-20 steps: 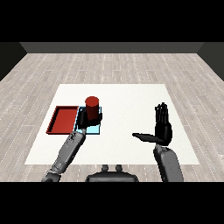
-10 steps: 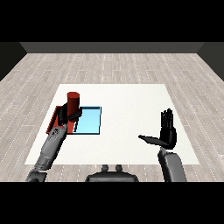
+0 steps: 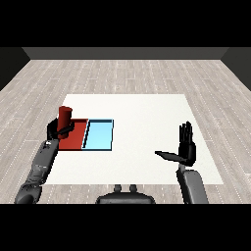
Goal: Pick the red can and put it in the red box
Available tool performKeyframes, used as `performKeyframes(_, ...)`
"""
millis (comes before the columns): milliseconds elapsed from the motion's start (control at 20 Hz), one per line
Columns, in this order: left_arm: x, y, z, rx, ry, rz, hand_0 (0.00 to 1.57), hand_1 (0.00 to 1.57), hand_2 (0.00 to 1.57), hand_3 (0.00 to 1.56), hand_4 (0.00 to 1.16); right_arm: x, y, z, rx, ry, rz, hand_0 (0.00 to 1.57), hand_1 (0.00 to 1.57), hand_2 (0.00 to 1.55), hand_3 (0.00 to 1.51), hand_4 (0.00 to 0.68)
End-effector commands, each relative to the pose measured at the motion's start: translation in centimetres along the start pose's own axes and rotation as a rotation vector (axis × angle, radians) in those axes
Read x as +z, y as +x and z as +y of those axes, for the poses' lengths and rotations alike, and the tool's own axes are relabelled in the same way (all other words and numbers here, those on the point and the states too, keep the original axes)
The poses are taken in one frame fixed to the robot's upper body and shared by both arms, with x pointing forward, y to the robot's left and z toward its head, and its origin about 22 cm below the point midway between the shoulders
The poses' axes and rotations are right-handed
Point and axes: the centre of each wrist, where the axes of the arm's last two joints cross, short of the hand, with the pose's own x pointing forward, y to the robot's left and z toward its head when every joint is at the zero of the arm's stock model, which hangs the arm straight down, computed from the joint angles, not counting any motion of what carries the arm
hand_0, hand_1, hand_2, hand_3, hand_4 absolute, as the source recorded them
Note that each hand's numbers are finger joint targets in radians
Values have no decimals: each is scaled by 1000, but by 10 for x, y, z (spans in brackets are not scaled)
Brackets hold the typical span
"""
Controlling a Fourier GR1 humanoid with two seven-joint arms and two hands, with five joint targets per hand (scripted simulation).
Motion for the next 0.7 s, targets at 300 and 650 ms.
performKeyframes(300, -1, -47, -26, -156, -25, 234, 1130, 1130, 1141, 1309, 906, -25, -29, 13, 108, 48, 7, 0, 0, 0, 0, 0)
performKeyframes(650, 15, -64, -46, -128, -198, 281, 319, 319, 498, 427, 720, -30, -39, 6, 111, 38, 14, 0, 0, 0, 0, 0)
